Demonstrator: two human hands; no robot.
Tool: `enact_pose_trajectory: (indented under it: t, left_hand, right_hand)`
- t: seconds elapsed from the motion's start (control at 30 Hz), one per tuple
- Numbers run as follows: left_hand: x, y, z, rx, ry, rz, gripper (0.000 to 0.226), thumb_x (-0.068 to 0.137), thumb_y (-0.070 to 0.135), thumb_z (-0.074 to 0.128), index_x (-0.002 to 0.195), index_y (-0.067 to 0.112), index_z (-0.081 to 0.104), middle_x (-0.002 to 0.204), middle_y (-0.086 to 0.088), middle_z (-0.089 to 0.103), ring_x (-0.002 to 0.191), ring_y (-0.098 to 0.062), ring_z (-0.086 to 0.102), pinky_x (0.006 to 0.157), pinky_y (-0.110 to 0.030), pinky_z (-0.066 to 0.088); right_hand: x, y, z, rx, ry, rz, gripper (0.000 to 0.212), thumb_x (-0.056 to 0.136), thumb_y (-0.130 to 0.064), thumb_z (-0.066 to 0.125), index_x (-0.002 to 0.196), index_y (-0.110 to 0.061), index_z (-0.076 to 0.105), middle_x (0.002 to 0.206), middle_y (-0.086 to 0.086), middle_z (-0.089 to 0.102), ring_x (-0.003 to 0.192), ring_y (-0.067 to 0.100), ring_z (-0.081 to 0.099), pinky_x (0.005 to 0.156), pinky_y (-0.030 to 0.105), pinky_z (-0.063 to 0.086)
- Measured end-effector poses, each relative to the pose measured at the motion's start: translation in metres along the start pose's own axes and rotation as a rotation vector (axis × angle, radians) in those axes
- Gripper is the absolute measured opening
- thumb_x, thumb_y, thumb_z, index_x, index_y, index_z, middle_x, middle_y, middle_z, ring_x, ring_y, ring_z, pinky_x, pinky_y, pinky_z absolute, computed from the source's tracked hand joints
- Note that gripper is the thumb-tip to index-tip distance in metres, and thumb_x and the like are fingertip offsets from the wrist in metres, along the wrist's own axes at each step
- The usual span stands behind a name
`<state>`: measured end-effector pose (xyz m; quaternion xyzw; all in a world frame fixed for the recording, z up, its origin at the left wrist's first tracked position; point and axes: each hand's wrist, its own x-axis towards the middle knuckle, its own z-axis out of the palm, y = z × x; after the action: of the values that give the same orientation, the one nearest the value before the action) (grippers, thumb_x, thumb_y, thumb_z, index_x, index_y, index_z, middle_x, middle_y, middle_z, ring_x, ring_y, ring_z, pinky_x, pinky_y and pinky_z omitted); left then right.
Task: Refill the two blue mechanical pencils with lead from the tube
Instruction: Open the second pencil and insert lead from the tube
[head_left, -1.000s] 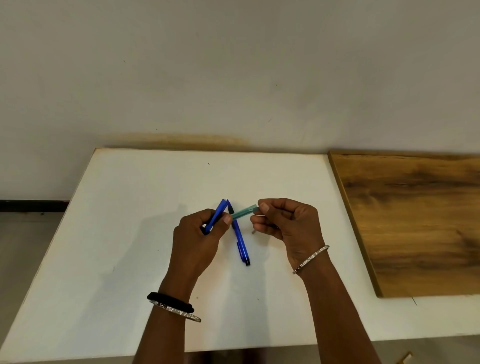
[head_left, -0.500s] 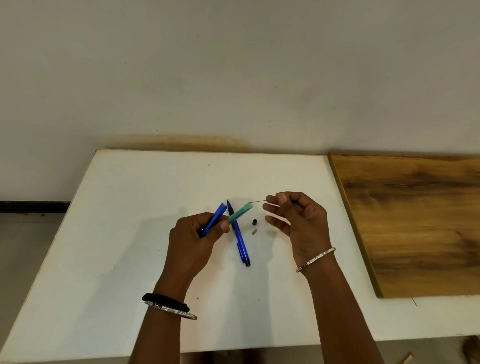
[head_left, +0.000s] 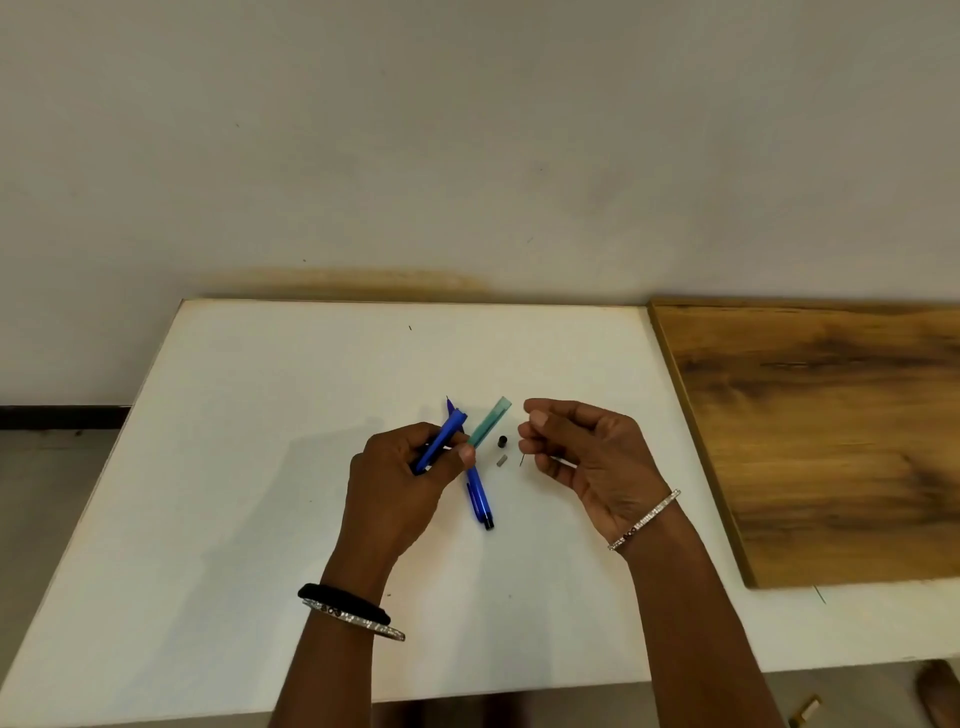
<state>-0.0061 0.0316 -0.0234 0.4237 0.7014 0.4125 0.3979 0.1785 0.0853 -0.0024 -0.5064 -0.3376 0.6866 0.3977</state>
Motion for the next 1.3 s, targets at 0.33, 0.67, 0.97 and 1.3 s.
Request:
enact_pose_trajectory:
  t: [0.33,0.67,0.97,1.3]
  left_hand:
    - [-0.001,0.005,0.013,0.093,-0.144,0.007,0.016,0.076,0.037,0.076,0.089,0.029,0.072,0.074,0.012,0.07,0.067,-0.006,0.064,0.068,-0.028,0.056]
    - [-0.001,0.003,0.013,0.105,-0.047,0.031,0.034,0.081,0.049,0.066,0.103,0.024,0.072,0.084,0.007,0.07,0.075,-0.006,0.061,0.064,-0.01,0.039]
    - [-0.001,0.003,0.011,0.13,-0.014,0.044,0.03,0.083,0.046,0.066,0.097,0.021,0.074,0.068,0.016,0.061,0.059,0.002,0.055,0.056,0.0,0.04]
    - [-0.004,0.009,0.009,0.072,-0.042,0.028,0.035,0.083,0.054,0.058,0.091,0.024,0.075,0.075,0.01,0.072,0.057,0.001,0.055,0.059,-0.011,0.039]
  right_hand:
    - [-0.004,-0.003,-0.004,-0.072,-0.024,0.109,0.02,0.072,-0.018,0.081,0.087,-0.006,0.078,0.078,0.012,0.074,0.064,0.016,0.068,0.058,0.022,0.055]
    - [-0.003,-0.003,-0.029,-0.24,0.121,0.233,0.009,0.076,-0.007,0.079,0.08,0.0,0.076,0.07,0.014,0.073,0.053,0.014,0.065,0.049,0.019,0.052]
    - [0.006,0.009,-0.021,-0.285,0.226,0.276,0.011,0.075,-0.004,0.08,0.077,0.005,0.072,0.055,0.01,0.069,0.04,0.011,0.06,0.039,0.016,0.044]
    - [0.004,0.008,-0.025,-0.191,0.248,0.227,0.01,0.074,-0.005,0.081,0.077,0.001,0.074,0.062,0.012,0.071,0.046,0.013,0.062,0.044,0.019,0.048]
